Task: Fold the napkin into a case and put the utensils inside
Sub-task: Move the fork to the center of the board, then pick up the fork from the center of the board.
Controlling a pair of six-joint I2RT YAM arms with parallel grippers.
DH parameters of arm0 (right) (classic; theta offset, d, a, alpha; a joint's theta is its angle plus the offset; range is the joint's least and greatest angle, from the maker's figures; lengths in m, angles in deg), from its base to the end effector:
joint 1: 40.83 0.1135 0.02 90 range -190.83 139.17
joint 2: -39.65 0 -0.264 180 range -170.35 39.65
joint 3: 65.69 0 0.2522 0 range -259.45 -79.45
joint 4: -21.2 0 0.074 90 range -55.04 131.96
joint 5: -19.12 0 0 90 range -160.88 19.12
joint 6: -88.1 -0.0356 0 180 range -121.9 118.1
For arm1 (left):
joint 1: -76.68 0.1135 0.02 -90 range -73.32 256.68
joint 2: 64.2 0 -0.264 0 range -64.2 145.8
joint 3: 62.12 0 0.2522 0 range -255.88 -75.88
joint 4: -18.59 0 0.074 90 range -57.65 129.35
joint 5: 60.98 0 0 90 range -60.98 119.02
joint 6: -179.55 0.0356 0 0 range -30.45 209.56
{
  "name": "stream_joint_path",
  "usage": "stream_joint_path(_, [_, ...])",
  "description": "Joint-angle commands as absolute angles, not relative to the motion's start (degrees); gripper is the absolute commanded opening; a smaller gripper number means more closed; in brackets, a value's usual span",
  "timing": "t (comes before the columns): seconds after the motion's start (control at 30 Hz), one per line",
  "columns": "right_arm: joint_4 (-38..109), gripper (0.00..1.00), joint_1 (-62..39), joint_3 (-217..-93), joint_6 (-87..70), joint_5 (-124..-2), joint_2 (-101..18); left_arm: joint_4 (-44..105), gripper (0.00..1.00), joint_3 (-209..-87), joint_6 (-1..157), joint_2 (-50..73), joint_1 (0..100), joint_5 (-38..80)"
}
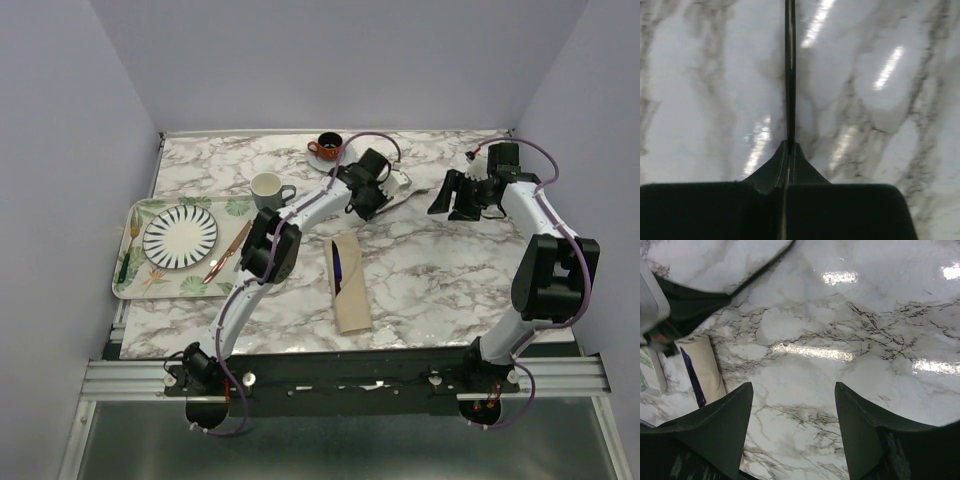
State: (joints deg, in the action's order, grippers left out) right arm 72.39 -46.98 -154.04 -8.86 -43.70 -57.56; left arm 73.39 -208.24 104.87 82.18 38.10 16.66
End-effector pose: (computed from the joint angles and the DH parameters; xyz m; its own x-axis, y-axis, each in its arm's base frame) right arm 0.3548 -0.0219 0.2450 -0.8711 0.2023 -0.4476 -0.0261 0.8909 0.4534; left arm 0.4286 -0.3516 0.1694 -0.4318 0.6746 -0.5987 0.8493 0.5277 -0.0179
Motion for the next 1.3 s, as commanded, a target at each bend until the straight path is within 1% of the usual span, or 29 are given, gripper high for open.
stream_joint_path(0.0, [74.3,0.71,-47.9,-155.0,-10.6,-48.1,-59.1,80.0,0.0,-199.4,93.9,76.8,30.5,8.1])
stream_joint_path(0.03, [74.6,0.67,-47.9,-154.8,-10.8,-50.0,-59.2,79.2,0.0,-198.0,88.7,75.4,29.8,5.8])
stream_joint_path(0.13, [74.6,0.64,-48.0,-153.3,-11.7,-52.4,-59.3,78.2,0.0,-194.6,80.8,74.5,29.4,3.0])
stream_joint_path(0.17, [74.4,0.62,-48.0,-152.8,-12.1,-53.0,-59.2,77.0,0.0,-194.1,76.0,74.4,29.4,2.0])
stream_joint_path(0.23, [74.3,0.58,-48.0,-151.8,-12.9,-55.2,-59.3,75.3,0.0,-192.4,72.3,74.0,29.4,1.6])
stream_joint_path(0.3, [74.4,0.57,-48.1,-151.1,-13.6,-56.4,-59.2,72.8,0.0,-191.1,68.7,73.6,29.3,1.6])
stream_joint_path(0.37, [74.5,0.54,-48.0,-149.8,-15.4,-58.3,-59.0,69.7,0.0,-189.5,66.1,72.7,29.2,1.5])
stream_joint_path(0.5, [73.8,0.51,-48.1,-147.4,-16.8,-56.7,-58.2,65.2,0.0,-184.4,59.4,71.9,29.2,-1.3])
stream_joint_path(0.63, [72.0,0.49,-48.0,-147.4,-18.8,-52.7,-60.4,63.9,0.0,-182.9,58.0,71.9,29.2,-1.9])
stream_joint_path(0.8, [68.9,0.48,-48.0,-148.8,-20.9,-50.1,-63.9,62.6,0.0,-181.7,57.1,71.9,29.2,-3.4])
stream_joint_path(0.93, [65.5,0.44,-48.0,-147.7,-23.0,-44.8,-66.3,62.3,0.0,-181.5,57.0,72.0,29.2,-3.9])
stream_joint_path(1.07, [63.3,0.43,-48.0,-147.7,-23.3,-41.9,-68.5,61.4,0.0,-180.7,56.2,72.1,29.6,-5.3])
stream_joint_path(1.27, [62.0,0.4,-47.6,-149.1,-23.6,-40.5,-70.9,60.7,0.0,-180.3,55.5,72.8,29.9,-6.6])
